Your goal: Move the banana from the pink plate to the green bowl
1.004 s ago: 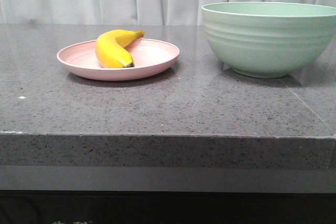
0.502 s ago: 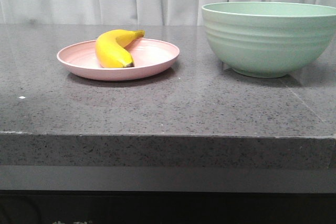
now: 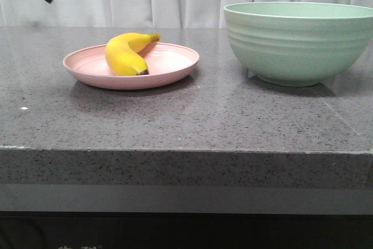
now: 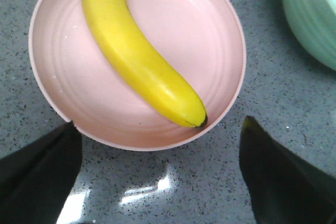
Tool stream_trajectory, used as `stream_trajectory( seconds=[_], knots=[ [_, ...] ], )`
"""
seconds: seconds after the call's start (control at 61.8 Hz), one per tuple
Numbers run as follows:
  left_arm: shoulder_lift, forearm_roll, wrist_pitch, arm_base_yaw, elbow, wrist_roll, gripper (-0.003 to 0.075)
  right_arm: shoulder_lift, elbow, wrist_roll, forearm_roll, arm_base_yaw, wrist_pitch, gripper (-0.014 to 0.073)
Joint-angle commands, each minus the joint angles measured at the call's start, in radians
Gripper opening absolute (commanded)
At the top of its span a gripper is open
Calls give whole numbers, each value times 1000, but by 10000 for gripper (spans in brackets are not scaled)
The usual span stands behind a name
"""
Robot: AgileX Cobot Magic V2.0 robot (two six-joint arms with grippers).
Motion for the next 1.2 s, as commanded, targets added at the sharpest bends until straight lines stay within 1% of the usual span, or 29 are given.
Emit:
stream_trajectory(
  seconds=[0.0,0.162,0.308,0.47,0.567,0.761,1.052,1.117,1.182],
  knots=[
    [46,5,44,-9,-108,-43,600,18,-24,-7,2,-5,-84,473],
    [159,25,115,-12,-224,-80,600,18,-24,-7,2,-5,-84,473],
    [245,138,171,-32,-302,-175,600,18,-24,-7,2,-5,-84,473],
    [323,138,186,-53,-381,-177,600,18,-24,-7,2,-5,-84,473],
    [353,138,211,-53,-413,-205,600,18,-24,-7,2,-5,-84,473],
    [401,135,216,-51,-434,-253,600,18,-24,-7,2,-5,-84,473],
    [437,136,210,-51,-434,-272,599,18,-24,-7,2,-5,-84,473],
    [444,136,210,-51,-434,-277,585,18,-24,-7,2,-5,-84,473],
    [453,136,218,-51,-434,-277,547,18,-24,-7,2,-5,-84,473]
  ],
)
